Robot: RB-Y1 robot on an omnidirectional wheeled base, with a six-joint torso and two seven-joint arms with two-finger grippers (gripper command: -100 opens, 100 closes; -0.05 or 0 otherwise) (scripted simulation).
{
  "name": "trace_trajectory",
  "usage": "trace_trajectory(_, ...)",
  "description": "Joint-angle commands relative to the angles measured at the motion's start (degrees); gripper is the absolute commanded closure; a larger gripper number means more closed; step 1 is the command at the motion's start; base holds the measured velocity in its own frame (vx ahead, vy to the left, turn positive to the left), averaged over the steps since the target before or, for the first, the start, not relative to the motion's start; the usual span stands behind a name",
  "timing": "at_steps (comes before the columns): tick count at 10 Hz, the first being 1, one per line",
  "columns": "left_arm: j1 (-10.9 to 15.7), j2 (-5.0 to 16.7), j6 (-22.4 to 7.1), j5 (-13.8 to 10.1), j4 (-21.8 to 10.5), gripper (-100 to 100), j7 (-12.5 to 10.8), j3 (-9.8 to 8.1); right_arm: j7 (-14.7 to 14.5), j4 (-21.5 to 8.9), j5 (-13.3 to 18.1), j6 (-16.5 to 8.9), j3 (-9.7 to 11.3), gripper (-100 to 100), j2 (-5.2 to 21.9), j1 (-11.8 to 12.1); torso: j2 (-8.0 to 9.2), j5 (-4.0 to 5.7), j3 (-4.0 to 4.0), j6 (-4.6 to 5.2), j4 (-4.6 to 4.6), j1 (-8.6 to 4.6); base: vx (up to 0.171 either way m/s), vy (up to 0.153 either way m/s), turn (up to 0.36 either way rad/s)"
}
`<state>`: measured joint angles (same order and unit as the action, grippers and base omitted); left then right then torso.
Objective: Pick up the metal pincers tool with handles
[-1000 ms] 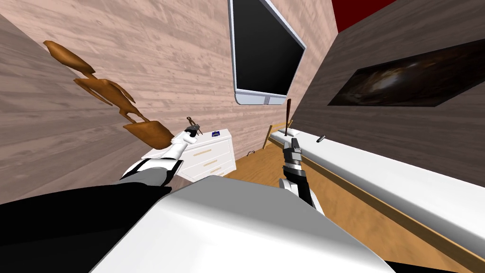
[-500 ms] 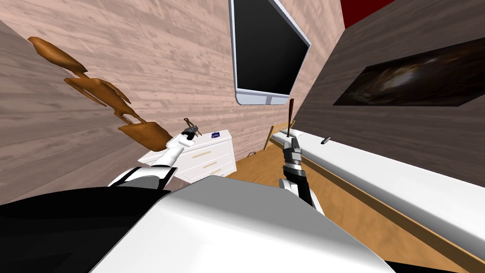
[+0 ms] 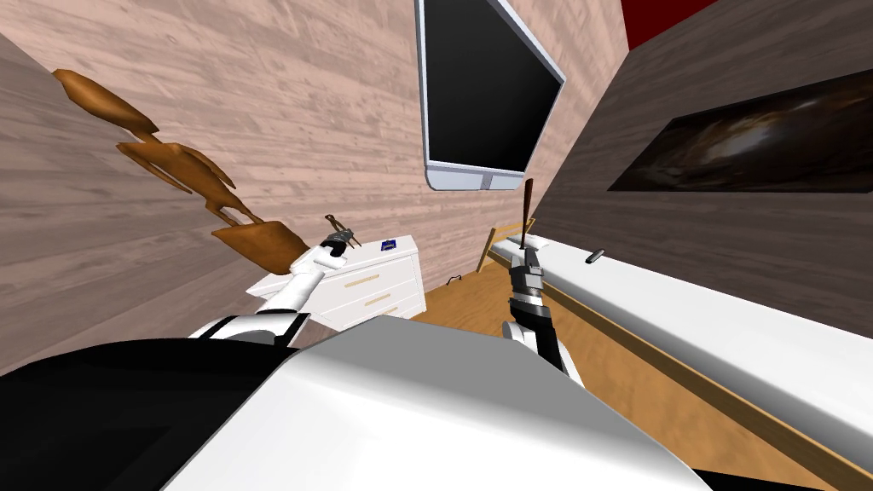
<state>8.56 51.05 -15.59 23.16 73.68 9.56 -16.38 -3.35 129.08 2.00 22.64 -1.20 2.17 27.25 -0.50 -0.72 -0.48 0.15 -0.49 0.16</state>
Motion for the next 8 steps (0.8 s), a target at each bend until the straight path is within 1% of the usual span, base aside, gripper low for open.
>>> trace_trajectory(1, -2.9, 0.1, -1.3, -1.3, 2.9, 100, 0.0, -0.94, 0.0, 0.0, 0.0, 0.0, 0.0, 0, 0.0, 0.0, 0.0, 0.0, 0.0, 0.0, 0.0, 0.0, 0.101, -0.004, 0.047)
trace_trajectory(2, -4.8, 0.1, -1.3, -1.3, 4.7, 100, 0.0, -0.94, 0.0, 0.0, 0.0, 0.0, 0.0, 0, 0.0, 0.0, -0.11, -0.01, -0.07, 0.06, -0.04, 0.0, 0.061, 0.001, 0.007)
trace_trajectory(3, -6.0, 0.1, -1.3, -1.3, 6.2, 100, 0.0, -0.94, 0.0, 0.0, 0.0, 0.0, 0.0, 0, 0.0, 0.0, -0.09, -0.04, -0.09, 0.12, -0.07, 0.0, 0.02, 0.01, 0.004)
trace_trajectory(4, -6.0, 0.1, -1.3, -1.3, 7.2, 100, 0.0, -0.94, 0.0, 0.0, 0.0, 0.0, 0.0, 0, 0.0, 0.0, -0.02, -0.11, -0.08, 0.2, -0.12, -0.03, -0.004, 0.006, -0.003)
trace_trajectory(5, -8.1, 0.0, -2.8, -3.1, 8.8, 100, 0.1, -3.26, 0.0, 0.0, 0.0, 0.0, 0.0, 0, 0.0, 0.0, 0.01, -0.14, -0.08, 0.28, -0.14, -0.08, 0.082, 0.002, 0.047)
trace_trajectory(6, -9.9, 0.0, -2.8, -3.1, 10.7, 100, 0.1, -3.26, 0.0, 0.0, 0.0, 0.0, 0.0, 0, 0.0, 0.0, -0.17, -0.13, -0.15, 0.16, -0.13, -0.07, 0.118, 0.002, 0.067)
trace_trajectory(7, -11.6, 0.0, -2.8, -3.1, 12.3, 100, 0.1, -3.26, 0.0, 0.0, 0.0, 0.0, 0.0, 0, 0.0, 0.0, -0.31, -0.16, -0.25, 0.21, -0.19, -0.04, 0.06, 0.002, 0.011)
trace_trajectory(8, -12.5, 0.0, -2.8, -3.1, 14.0, 100, 0.1, -3.26, 0.0, 0.0, 0.0, 0.0, 0.0, 0, 0.0, 0.0, -0.25, -0.18, -0.24, 0.28, -0.21, -0.06, 0.007, 0.002, -0.02)
